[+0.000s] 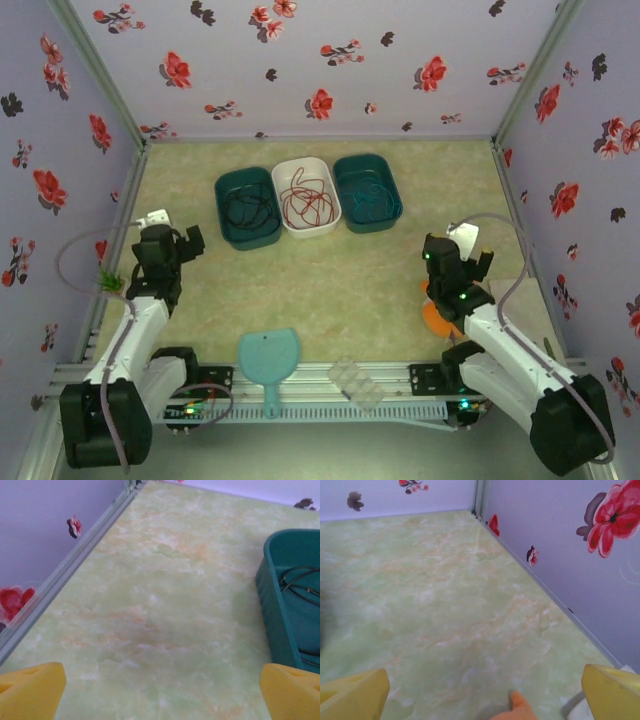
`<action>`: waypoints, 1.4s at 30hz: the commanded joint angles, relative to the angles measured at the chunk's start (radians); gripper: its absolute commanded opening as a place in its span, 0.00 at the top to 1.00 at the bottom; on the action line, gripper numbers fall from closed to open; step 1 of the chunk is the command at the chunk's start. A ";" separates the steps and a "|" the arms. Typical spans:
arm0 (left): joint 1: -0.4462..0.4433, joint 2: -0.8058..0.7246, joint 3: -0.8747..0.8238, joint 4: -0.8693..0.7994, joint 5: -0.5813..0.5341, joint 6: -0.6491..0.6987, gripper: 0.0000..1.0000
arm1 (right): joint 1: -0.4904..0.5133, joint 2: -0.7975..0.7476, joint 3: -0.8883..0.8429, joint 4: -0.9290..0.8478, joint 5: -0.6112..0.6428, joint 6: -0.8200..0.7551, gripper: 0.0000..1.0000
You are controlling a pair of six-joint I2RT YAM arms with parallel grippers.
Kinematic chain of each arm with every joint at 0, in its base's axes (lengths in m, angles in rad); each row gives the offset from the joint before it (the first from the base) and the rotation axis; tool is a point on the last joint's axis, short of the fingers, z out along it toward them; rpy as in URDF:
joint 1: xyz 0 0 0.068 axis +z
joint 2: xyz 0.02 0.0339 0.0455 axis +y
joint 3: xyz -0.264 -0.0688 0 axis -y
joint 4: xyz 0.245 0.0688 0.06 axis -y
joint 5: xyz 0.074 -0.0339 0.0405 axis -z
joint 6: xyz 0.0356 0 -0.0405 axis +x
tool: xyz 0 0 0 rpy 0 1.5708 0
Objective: Untangle the cables
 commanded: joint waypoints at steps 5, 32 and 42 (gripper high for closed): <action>0.017 0.051 -0.105 0.337 -0.021 0.096 0.00 | -0.141 0.006 -0.094 0.320 -0.066 -0.086 0.01; 0.093 0.589 -0.175 1.010 0.326 0.110 0.00 | -0.269 0.127 -0.110 0.436 -0.201 -0.076 0.01; 0.101 0.624 -0.083 0.884 0.526 0.194 0.00 | -0.288 0.238 -0.147 0.638 -0.298 -0.111 0.01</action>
